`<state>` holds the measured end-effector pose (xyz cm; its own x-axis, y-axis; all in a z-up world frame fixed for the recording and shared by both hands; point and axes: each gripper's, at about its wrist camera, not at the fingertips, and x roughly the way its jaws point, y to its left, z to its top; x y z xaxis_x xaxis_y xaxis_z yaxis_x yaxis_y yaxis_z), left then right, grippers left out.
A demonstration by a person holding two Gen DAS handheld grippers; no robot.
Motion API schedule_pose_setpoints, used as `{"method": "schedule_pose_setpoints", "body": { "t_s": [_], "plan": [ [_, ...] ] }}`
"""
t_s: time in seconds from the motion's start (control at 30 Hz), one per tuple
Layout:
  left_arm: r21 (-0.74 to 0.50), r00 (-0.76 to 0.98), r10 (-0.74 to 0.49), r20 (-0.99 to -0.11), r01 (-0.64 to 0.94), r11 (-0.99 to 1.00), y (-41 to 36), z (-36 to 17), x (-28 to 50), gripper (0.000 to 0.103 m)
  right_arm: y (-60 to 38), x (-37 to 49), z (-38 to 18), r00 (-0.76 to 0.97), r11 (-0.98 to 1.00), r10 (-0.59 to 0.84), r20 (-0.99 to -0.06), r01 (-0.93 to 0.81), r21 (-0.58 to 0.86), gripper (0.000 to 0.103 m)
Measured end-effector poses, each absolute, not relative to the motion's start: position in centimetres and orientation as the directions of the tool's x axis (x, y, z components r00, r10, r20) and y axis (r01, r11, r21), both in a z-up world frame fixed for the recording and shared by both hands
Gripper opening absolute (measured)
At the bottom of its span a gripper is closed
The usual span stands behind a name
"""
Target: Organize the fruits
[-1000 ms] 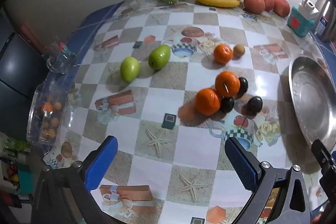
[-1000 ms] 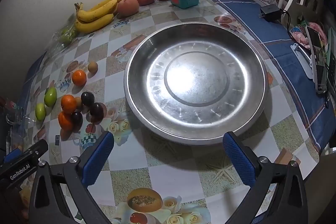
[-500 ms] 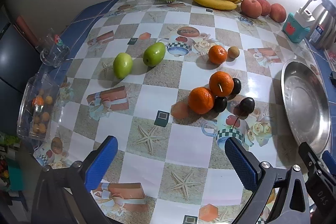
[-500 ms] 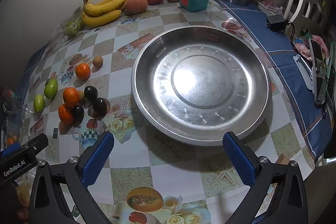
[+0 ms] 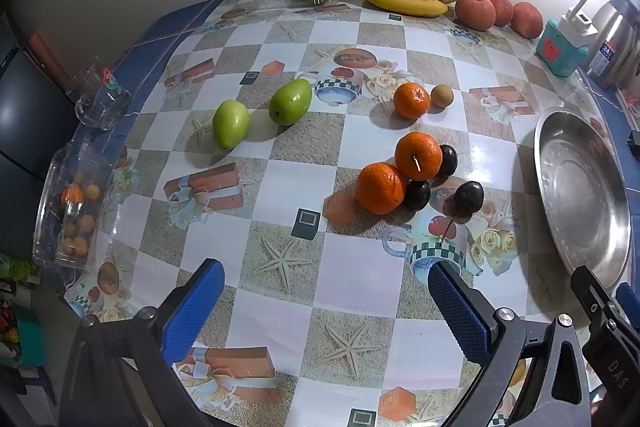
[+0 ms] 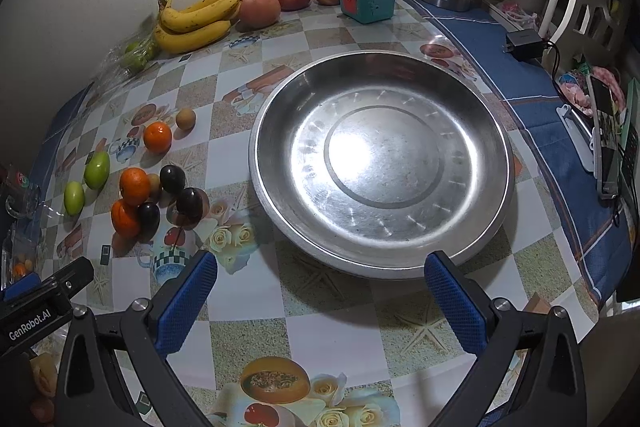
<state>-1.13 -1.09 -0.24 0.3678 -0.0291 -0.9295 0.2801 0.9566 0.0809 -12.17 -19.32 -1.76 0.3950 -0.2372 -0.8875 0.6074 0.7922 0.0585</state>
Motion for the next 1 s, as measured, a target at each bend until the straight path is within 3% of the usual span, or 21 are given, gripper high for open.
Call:
{"method": "schedule_pose_setpoints", "body": {
  "t_s": [1.0],
  "plan": [
    [0.083, 0.374, -0.033, -0.927, 0.288, 0.954, -1.07, -0.08, -1.68, 0.103, -19.33, -12.3, -1.8, 0.388, 0.795, -0.242, -0.889, 0.605, 0.048, 0.103]
  ]
}}
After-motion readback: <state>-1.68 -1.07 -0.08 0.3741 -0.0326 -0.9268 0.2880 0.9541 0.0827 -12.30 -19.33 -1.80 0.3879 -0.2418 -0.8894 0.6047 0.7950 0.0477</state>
